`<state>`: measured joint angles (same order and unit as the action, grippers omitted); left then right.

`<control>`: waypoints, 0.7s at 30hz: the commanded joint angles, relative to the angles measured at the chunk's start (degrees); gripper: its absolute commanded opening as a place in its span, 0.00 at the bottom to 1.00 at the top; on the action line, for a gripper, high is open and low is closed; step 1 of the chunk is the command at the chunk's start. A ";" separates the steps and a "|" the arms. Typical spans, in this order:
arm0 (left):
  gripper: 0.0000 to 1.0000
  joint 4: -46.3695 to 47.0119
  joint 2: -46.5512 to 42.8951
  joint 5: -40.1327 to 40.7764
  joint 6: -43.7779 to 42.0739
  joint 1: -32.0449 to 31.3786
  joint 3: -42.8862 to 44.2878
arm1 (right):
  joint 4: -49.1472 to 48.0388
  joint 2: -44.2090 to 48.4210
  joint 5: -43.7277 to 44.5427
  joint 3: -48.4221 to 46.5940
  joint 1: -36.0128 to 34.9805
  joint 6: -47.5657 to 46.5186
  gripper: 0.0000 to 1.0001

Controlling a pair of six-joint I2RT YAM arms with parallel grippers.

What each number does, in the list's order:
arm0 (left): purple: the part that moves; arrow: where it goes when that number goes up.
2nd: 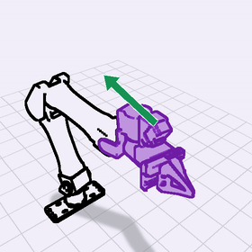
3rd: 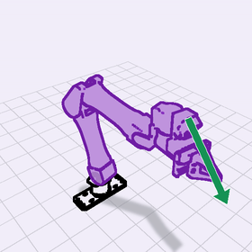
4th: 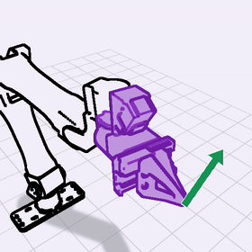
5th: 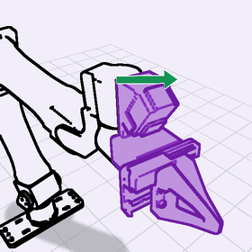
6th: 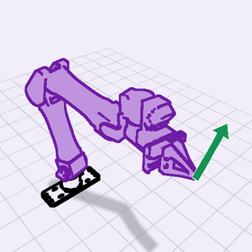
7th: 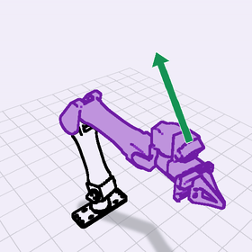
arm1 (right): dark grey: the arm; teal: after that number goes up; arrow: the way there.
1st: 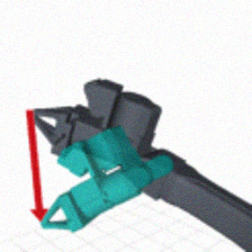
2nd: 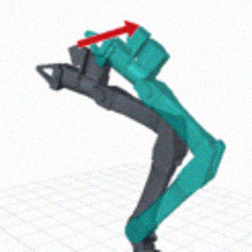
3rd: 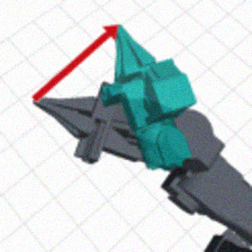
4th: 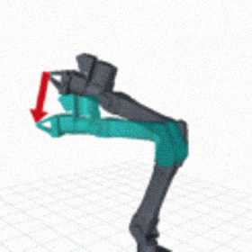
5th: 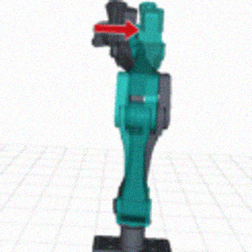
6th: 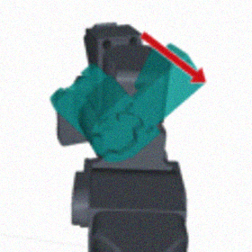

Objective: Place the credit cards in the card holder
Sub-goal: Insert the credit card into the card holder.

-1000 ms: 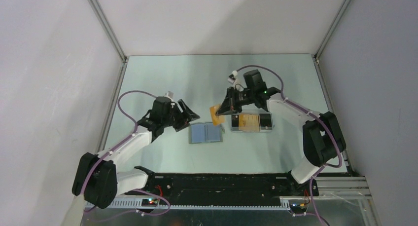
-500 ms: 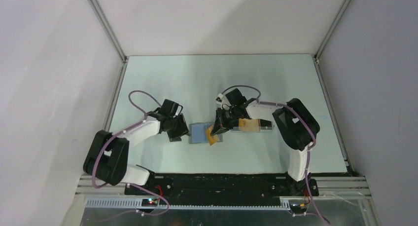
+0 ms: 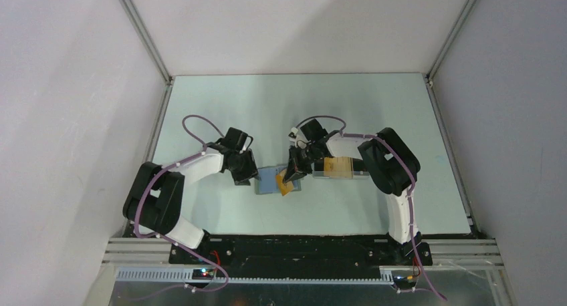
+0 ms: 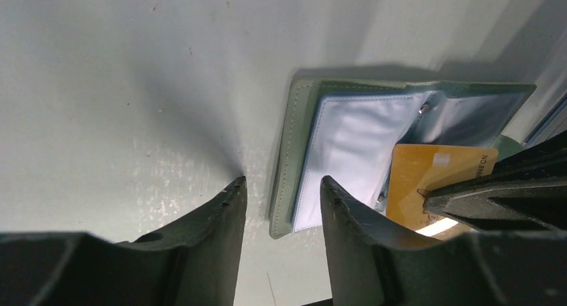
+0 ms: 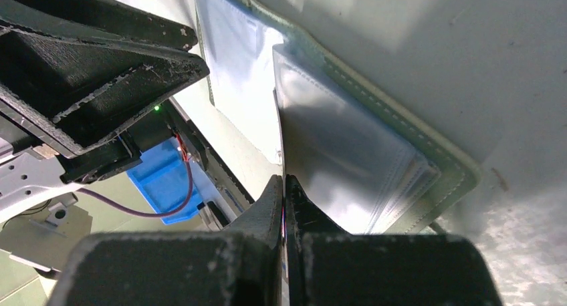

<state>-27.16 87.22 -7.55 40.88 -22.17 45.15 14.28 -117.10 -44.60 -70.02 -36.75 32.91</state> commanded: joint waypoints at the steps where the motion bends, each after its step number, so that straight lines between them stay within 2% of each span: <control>1: 0.49 0.08 1.55 2.23 -1.66 -0.64 0.63 | 1.33 -1.18 0.16 -2.84 0.70 -2.11 0.00; 8: 0.38 -0.10 2.93 2.56 -2.65 -0.98 1.45 | 3.24 -4.04 -1.91 -7.06 0.80 -3.24 0.00; 21: 0.36 -1.44 4.70 3.39 -3.64 -1.56 3.31 | 5.25 -8.33 -5.16 -11.93 0.14 -5.00 0.00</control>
<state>-28.12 90.00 -6.76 39.35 -23.24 47.62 18.52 -123.79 -47.97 -79.46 -36.14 29.71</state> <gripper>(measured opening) 0.366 0.010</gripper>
